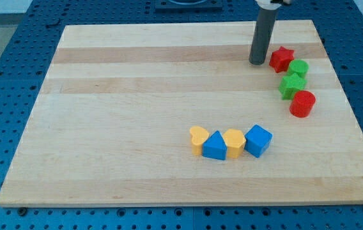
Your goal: Point your arm at yellow heart
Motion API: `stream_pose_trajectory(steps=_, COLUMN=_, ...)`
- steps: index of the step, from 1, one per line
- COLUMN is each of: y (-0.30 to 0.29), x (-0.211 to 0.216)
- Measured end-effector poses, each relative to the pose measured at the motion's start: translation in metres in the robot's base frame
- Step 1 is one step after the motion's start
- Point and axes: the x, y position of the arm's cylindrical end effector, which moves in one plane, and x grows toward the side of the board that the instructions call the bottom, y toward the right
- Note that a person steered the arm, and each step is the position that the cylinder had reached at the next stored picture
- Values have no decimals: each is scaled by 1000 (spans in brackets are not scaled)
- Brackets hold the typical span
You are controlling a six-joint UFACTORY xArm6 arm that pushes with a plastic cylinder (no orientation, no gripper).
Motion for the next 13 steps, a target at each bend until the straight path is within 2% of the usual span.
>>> stream_pose_trajectory(steps=3, y=40, x=-7)
stream_pose_trajectory(steps=6, y=32, x=-7)
stream_pose_trajectory(steps=7, y=12, x=-8)
stream_pose_trajectory(steps=8, y=-80, x=-8)
stream_pose_trajectory(steps=9, y=-111, x=-8)
stream_pose_trajectory(steps=11, y=-112, x=-8)
stream_pose_trajectory(steps=13, y=-222, x=8)
